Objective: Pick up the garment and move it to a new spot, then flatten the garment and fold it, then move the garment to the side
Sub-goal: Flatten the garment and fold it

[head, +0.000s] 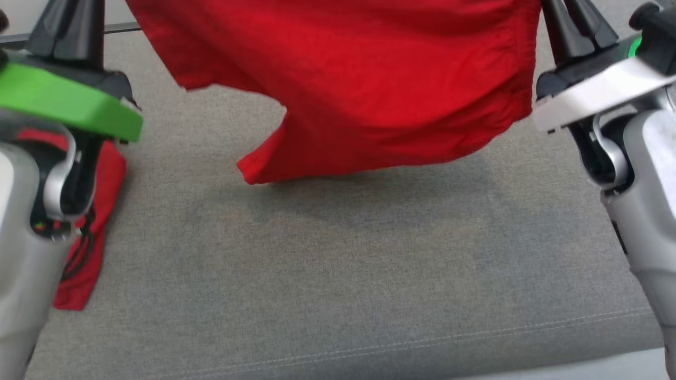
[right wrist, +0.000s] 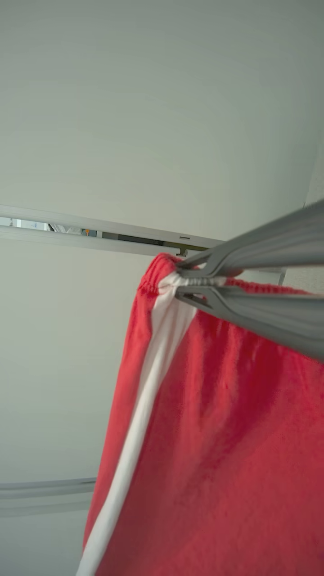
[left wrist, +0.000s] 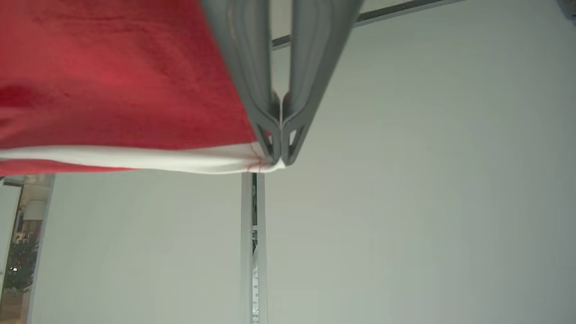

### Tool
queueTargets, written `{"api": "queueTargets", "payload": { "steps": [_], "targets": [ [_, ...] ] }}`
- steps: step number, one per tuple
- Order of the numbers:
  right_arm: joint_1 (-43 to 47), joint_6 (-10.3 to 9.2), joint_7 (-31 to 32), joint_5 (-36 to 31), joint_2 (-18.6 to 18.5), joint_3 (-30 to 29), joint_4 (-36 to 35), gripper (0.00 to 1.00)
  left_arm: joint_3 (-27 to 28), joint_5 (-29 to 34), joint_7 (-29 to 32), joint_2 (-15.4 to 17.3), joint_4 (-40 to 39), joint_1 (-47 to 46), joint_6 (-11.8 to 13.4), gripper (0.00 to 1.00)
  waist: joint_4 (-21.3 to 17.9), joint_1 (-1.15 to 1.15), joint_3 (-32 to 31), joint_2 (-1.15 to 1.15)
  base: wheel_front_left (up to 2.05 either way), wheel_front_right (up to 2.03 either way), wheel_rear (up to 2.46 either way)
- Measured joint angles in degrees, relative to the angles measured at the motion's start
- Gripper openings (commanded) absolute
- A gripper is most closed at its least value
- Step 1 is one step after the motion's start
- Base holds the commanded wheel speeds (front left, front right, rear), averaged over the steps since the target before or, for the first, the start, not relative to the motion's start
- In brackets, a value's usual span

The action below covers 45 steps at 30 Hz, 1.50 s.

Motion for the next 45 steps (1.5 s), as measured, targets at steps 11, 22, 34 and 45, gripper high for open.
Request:
{"api": "queueTargets", "payload": {
  "steps": [11,22,34,45],
  "targets": [
    [-25.55,0.08,-4.49,0.64,1.37,7.97,24.50,0.00,-0.81,1.44,-3.77,-5.42,28.05,-25.14,-6.60,0.00,-0.17,0.00,6.90,0.00,0.00,0.00,0.00],
    [-42.62,0.11,-8.35,-5.48,4.77,4.91,39.62,0.00,-1.52,5.97,-15.51,-9.57,44.70,-42.11,-9.42,0.00,1.29,0.01,13.54,0.00,0.00,0.00,0.00],
    [-33.41,0.01,-8.34,-1.98,4.21,10.38,38.78,0.00,1.26,6.17,-16.99,-14.81,43.69,-29.33,-11.71,0.00,3.36,0.01,20.45,0.00,0.00,0.00,0.00],
    [-9.93,0.00,-8.34,14.91,-2.77,15.47,18.86,0.00,8.05,9.34,-17.08,-16.41,22.73,0.72,-10.73,0.00,4.22,0.00,19.14,0.00,0.00,0.00,0.00]
  ]
}}
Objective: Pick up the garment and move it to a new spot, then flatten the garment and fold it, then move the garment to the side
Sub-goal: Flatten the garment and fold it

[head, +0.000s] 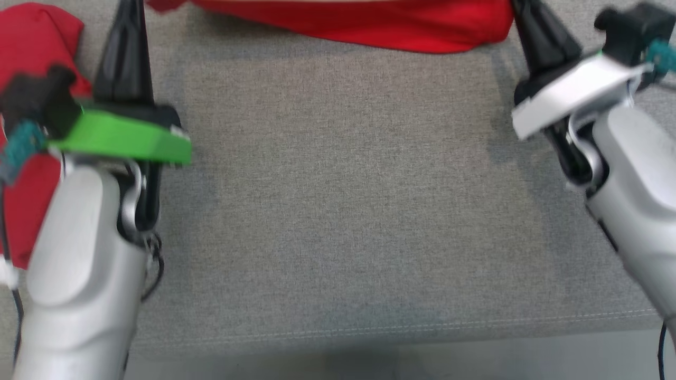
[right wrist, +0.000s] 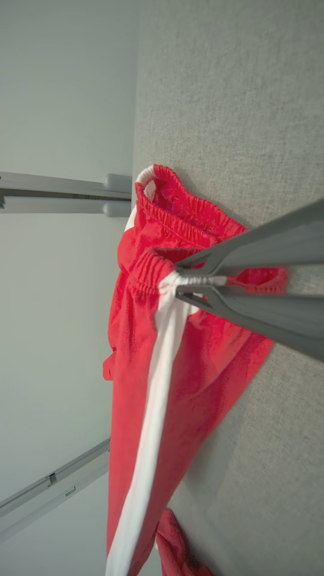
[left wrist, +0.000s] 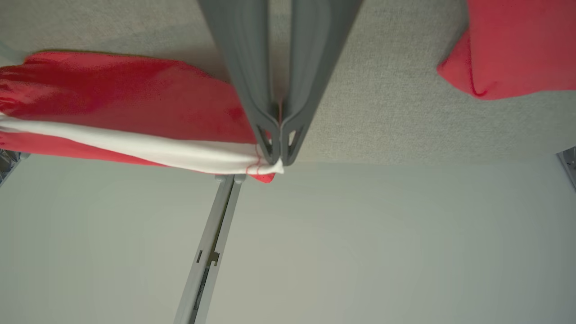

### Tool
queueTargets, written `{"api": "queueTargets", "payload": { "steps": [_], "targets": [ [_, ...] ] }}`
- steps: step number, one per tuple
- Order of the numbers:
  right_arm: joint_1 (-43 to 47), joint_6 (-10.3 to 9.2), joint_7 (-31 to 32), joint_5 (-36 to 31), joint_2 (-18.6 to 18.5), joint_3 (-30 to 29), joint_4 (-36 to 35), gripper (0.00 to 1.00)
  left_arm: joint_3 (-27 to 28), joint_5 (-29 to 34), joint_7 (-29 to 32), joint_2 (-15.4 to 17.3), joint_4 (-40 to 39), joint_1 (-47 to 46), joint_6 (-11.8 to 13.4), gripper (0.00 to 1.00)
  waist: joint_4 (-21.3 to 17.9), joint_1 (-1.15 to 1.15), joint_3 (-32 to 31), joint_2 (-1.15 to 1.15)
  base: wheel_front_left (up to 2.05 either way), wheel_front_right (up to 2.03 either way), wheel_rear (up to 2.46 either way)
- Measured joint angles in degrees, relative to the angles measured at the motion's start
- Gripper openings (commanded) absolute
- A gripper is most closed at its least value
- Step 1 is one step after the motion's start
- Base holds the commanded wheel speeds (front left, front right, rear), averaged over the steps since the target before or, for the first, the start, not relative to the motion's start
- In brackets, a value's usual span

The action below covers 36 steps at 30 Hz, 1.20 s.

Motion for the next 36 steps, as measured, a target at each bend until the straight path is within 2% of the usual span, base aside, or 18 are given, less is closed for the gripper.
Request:
{"api": "queueTargets", "payload": {
  "steps": [7,10,16,25,31,36],
  "targets": [
    [14.47,-0.01,0.00,6.64,-2.52,2.25,-8.84,0.00,0.37,-0.82,2.20,1.35,-9.24,16.77,2.40,0.00,-0.55,0.00,-3.28,0.00,0.00,0.00,0.00],
    [18.61,-0.01,0.00,7.08,-3.59,2.60,-8.81,0.00,-0.76,-1.43,4.93,1.82,-12.37,22.76,3.30,0.00,-0.91,0.00,-4.81,0.00,0.00,0.00,0.00],
    [26.42,0.00,0.00,6.10,-2.98,2.45,-6.05,0.00,-3.86,-3.54,11.25,2.12,-17.17,34.58,4.82,0.00,-1.46,0.00,-9.07,0.00,0.00,0.00,0.00],
    [35.74,-0.01,0.00,5.09,-0.67,-0.43,-3.69,0.00,-5.90,-6.31,15.61,1.24,-18.36,43.44,6.83,0.00,-1.40,-0.01,-15.11,0.00,0.00,0.00,0.00],
    [41.05,-0.01,0.04,5.00,0.19,-2.49,-4.86,0.00,-6.26,-7.95,17.03,0.79,-18.92,46.70,7.59,0.00,-1.07,0.00,-17.90,0.00,0.00,0.00,0.00],
    [44.39,-0.01,1.76,3.90,0.94,-3.48,-6.84,0.00,-5.78,-8.36,18.17,1.65,-19.91,48.36,8.62,0.00,-1.22,-0.01,-19.58,0.00,0.00,0.00,0.00]
  ]
}}
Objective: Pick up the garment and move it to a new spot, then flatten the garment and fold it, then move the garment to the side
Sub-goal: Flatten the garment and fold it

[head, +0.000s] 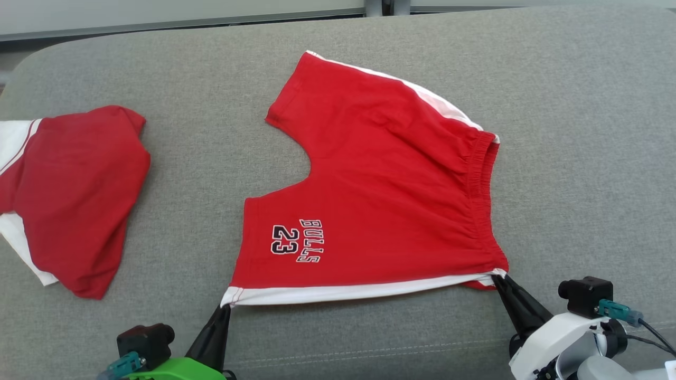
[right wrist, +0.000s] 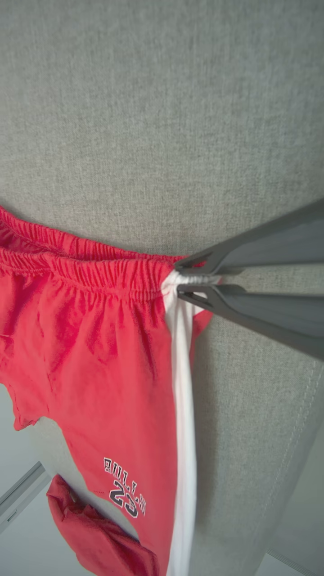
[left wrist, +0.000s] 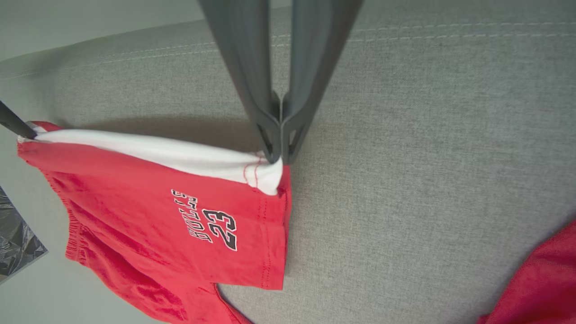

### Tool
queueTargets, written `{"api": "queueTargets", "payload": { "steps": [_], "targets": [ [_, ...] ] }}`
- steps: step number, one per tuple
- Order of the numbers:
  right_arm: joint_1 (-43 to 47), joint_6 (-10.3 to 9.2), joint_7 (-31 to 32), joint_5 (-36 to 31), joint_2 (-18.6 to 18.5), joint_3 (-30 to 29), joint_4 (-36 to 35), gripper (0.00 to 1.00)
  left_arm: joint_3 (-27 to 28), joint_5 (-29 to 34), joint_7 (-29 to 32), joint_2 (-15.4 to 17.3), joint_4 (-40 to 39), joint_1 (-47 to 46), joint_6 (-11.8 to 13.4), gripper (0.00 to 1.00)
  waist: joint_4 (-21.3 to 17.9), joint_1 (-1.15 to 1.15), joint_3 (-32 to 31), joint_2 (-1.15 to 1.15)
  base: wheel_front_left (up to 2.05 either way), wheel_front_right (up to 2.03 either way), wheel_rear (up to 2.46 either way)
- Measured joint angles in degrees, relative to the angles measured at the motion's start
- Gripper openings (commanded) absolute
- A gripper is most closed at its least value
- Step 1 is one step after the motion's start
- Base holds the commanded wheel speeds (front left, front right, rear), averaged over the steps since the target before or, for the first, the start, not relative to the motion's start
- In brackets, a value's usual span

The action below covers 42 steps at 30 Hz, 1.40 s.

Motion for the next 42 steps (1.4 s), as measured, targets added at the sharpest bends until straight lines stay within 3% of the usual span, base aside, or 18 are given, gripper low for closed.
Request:
{"api": "queueTargets", "payload": {
  "steps": [8,17,28,35,42],
  "targets": [
    [1.94,0.00,2.37,-1.72,1.65,-1.77,-2.82,0.00,1.53,-0.69,0.44,1.44,-2.12,-0.22,0.37,0.00,-1.50,0.00,-0.81,0.00,0.00,0.00,0.00],
    [-2.69,-0.01,4.98,-1.34,6.53,-7.50,-6.54,0.00,0.58,3.93,4.71,5.95,-3.42,-19.15,-3.49,0.00,-2.85,0.00,1.28,0.00,0.00,0.00,0.00],
    [-18.82,-0.02,4.08,-6.35,13.65,-8.82,-1.23,0.00,0.09,1.79,13.86,7.24,14.15,-46.37,-9.62,0.00,-7.52,0.00,7.51,0.00,0.00,0.00,0.00],
    [-27.84,-0.03,1.41,-5.89,16.37,-6.75,5.75,0.00,-2.50,1.78,17.11,8.03,27.55,-60.17,-11.60,0.00,-11.22,0.00,12.40,0.00,0.00,0.00,0.00],
    [-33.83,-0.03,-0.73,-3.31,17.93,-4.05,11.23,0.00,-5.36,0.74,15.57,9.13,37.01,-68.10,-12.15,0.00,-14.77,0.01,16.95,0.00,0.00,0.00,0.00]
  ]
}}
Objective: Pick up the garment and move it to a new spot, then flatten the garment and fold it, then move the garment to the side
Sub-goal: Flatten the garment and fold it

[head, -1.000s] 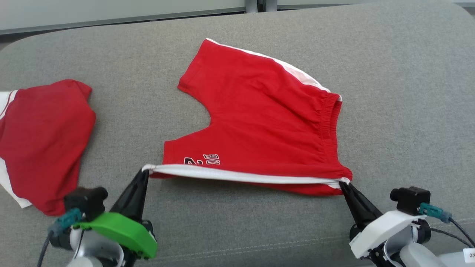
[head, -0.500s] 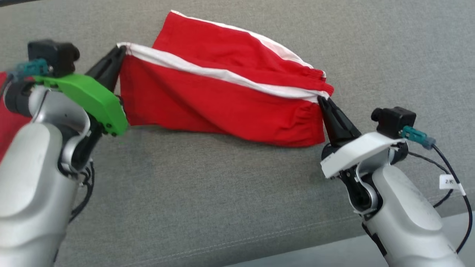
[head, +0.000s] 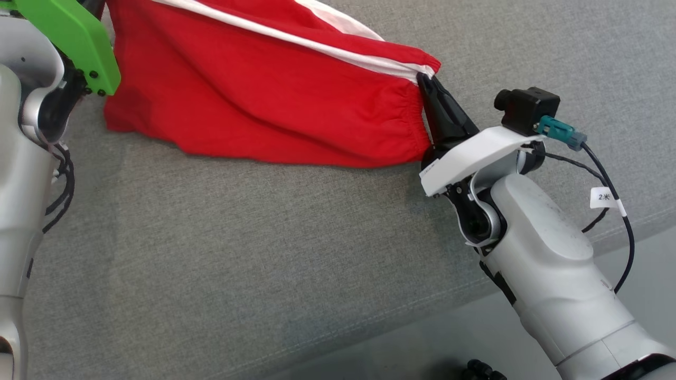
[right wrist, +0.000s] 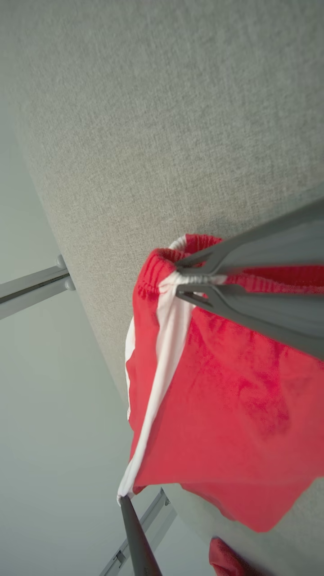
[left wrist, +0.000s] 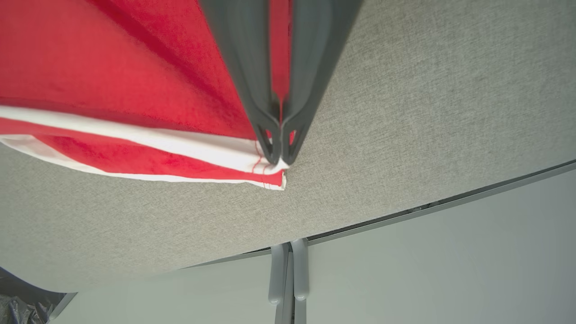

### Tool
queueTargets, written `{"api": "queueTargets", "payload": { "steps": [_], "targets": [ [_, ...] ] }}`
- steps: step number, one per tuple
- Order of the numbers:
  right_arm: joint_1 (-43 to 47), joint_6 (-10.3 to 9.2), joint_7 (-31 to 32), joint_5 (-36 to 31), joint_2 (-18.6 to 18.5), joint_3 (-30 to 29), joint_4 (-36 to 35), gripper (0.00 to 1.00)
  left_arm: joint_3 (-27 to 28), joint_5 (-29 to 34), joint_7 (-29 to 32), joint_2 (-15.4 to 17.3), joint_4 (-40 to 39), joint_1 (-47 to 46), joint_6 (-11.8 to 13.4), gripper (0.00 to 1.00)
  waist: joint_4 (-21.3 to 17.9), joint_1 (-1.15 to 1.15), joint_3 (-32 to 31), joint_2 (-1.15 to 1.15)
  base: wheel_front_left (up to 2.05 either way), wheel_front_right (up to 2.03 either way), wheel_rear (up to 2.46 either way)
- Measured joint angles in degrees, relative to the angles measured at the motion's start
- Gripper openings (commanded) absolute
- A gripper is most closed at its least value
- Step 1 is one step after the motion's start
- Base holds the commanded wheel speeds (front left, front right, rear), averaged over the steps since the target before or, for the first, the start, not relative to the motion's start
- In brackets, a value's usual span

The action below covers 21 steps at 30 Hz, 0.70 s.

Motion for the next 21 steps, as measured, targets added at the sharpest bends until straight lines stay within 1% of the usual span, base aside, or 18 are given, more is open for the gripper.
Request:
{"api": "queueTargets", "payload": {
  "steps": [6,10,11,12,13,17,21],
  "targets": [
    [-2.92,0.00,-0.73,2.01,0.66,1.31,2.00,0.00,-4.90,-1.85,-3.14,1.44,2.60,-4.99,-0.07,0.00,-2.45,0.00,3.14,0.00,0.00,0.00,0.00],
    [-3.93,0.00,-0.80,3.13,0.98,2.32,1.96,0.00,-7.38,-3.42,-5.15,2.29,5.15,-6.87,-0.07,0.00,-3.78,0.00,4.52,0.00,0.00,0.00,0.00],
    [-4.09,0.00,-0.80,3.48,1.04,2.23,1.37,0.23,-7.93,-3.65,-5.52,2.40,6.13,-7.36,-0.07,0.07,-4.09,0.00,4.81,0.00,0.00,0.00,0.00],
    [-4.22,0.00,-0.82,3.58,1.04,2.15,0.83,0.52,-8.10,-4.05,-5.94,2.42,6.94,-7.72,-0.07,0.47,-4.36,0.00,5.07,0.00,0.00,0.00,0.00],
    [-4.24,0.00,-0.91,3.77,1.04,2.26,0.33,1.00,-8.33,-4.50,-6.22,2.43,7.91,-8.08,-0.08,1.00,-4.62,0.00,5.32,0.00,0.00,0.00,0.00],
    [-4.14,0.00,-0.98,3.72,1.09,1.80,-1.37,1.00,-10.16,-4.49,-8.98,2.40,10.29,-9.48,-0.07,1.00,-5.33,0.00,6.16,0.00,0.00,0.00,0.00],
    [-2.73,0.00,-0.98,1.67,1.10,0.54,-3.66,1.00,-11.01,-3.86,-13.29,2.18,12.30,-10.23,-0.07,1.00,-4.95,0.00,6.29,0.00,0.00,0.00,0.00]
  ]
}}
